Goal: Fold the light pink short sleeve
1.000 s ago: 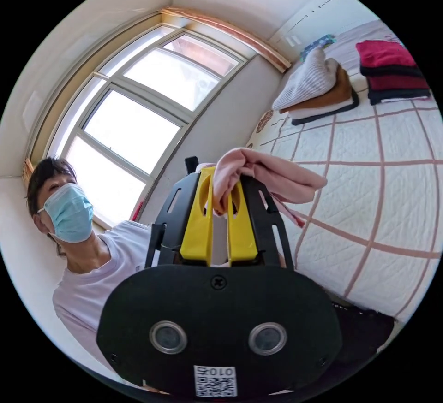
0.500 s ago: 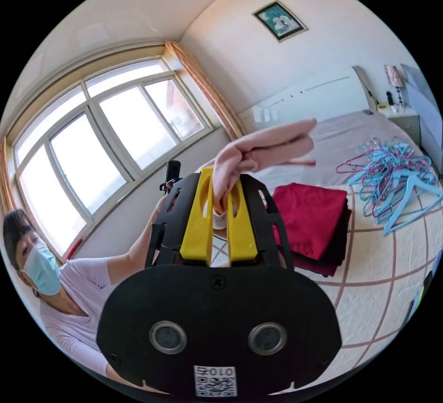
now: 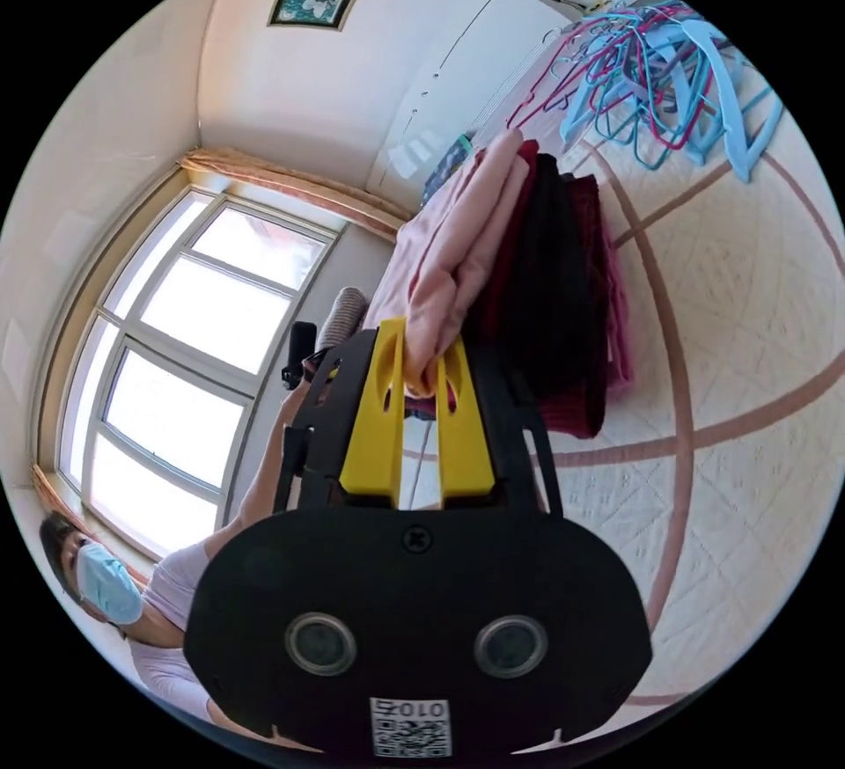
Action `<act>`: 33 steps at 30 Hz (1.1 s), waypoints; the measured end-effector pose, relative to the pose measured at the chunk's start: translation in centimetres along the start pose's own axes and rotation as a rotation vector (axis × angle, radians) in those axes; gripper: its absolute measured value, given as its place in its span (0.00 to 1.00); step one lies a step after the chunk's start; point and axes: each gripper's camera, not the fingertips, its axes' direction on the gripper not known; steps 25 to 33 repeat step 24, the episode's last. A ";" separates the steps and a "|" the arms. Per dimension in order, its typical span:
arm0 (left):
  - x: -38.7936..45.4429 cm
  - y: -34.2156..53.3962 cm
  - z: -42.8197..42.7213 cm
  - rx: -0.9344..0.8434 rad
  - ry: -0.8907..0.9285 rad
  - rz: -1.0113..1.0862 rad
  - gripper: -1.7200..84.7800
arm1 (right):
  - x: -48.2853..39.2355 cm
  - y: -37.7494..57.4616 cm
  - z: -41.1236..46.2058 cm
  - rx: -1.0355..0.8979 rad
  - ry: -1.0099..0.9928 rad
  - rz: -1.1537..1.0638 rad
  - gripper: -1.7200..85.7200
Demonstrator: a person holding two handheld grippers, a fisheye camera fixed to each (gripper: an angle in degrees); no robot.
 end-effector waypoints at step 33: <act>34.2 66.3 -31.1 0.717 -1.132 0.562 0.02 | -45.5 54.0 1.2 0.314 0.962 -0.711 0.05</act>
